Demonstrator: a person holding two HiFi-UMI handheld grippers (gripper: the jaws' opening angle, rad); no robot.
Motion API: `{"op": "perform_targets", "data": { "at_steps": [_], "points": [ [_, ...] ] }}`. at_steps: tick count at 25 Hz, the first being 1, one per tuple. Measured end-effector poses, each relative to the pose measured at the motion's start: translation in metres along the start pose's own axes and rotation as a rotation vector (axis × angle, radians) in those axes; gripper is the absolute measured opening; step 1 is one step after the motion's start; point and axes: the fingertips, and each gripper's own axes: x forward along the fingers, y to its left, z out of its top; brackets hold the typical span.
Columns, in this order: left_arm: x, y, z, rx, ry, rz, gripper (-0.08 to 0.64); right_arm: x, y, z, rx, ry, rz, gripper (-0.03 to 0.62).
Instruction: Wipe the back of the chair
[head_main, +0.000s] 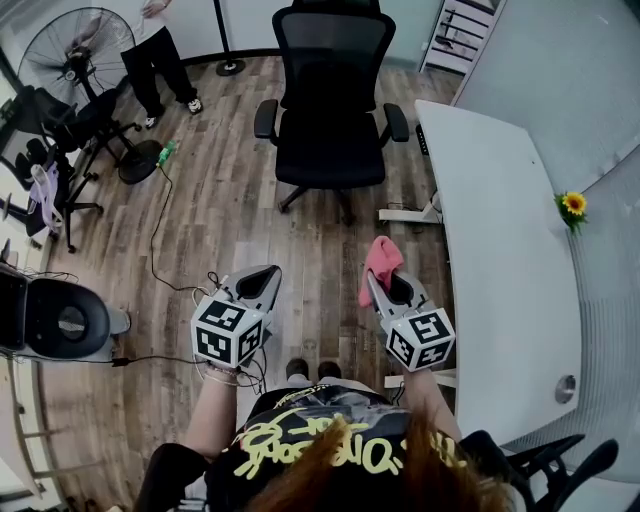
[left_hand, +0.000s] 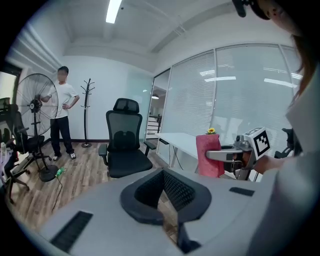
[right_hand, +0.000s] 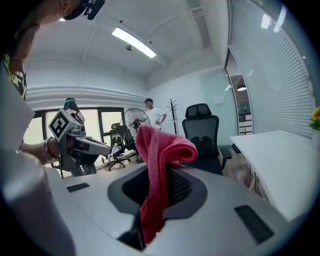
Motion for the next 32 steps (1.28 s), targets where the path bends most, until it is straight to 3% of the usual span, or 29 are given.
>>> {"op": "perform_targets", "data": {
  "at_steps": [7,17,25,32],
  "points": [
    [-0.001,0.0,-0.001,0.003,0.0,-0.005,-0.006,-0.004,0.01,0.018,-0.009,-0.106,0.022,0.061],
    [-0.009,0.018,-0.007,0.006,0.011,-0.017,-0.006,0.011,0.025,0.013,-0.034,-0.096,-0.008,0.061],
    [-0.008,0.036,-0.012,0.032,0.028,-0.066,-0.006,0.014,0.047,0.021,-0.099,-0.185,-0.072,0.061],
    [0.018,0.048,-0.006,0.029,0.044,-0.067,-0.006,0.033,0.019,0.026,-0.065,-0.185,-0.086,0.061]
  ]
}}
